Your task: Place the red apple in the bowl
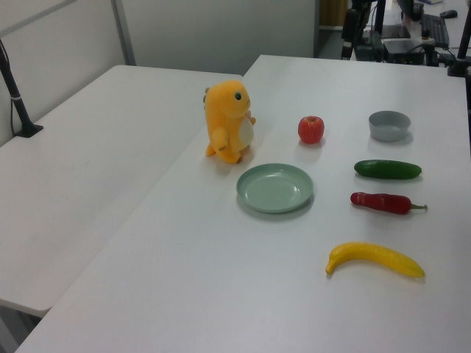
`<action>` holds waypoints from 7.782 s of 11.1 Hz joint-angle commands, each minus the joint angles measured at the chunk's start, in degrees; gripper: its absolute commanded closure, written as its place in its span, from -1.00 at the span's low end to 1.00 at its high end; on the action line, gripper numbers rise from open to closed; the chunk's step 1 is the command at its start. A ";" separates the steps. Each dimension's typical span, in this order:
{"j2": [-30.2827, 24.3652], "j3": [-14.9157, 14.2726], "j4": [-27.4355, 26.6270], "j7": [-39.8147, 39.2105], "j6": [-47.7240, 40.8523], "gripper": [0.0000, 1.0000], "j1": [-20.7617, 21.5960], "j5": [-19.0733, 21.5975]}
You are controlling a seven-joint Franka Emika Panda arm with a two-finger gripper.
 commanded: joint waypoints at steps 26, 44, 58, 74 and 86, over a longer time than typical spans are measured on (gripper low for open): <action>26.87 -3.39 3.70 -1.68 25.50 -1.00 -5.46 -4.16; 29.00 -2.95 0.80 -0.89 27.27 0.13 -5.64 -9.97; 1.05 -3.65 -6.57 -11.61 1.77 0.08 -6.34 -5.04; -0.37 -13.85 -36.11 -29.63 33.74 -0.02 -9.42 -6.10; 0.61 -13.85 -34.03 -25.00 32.91 -1.00 -9.42 -7.07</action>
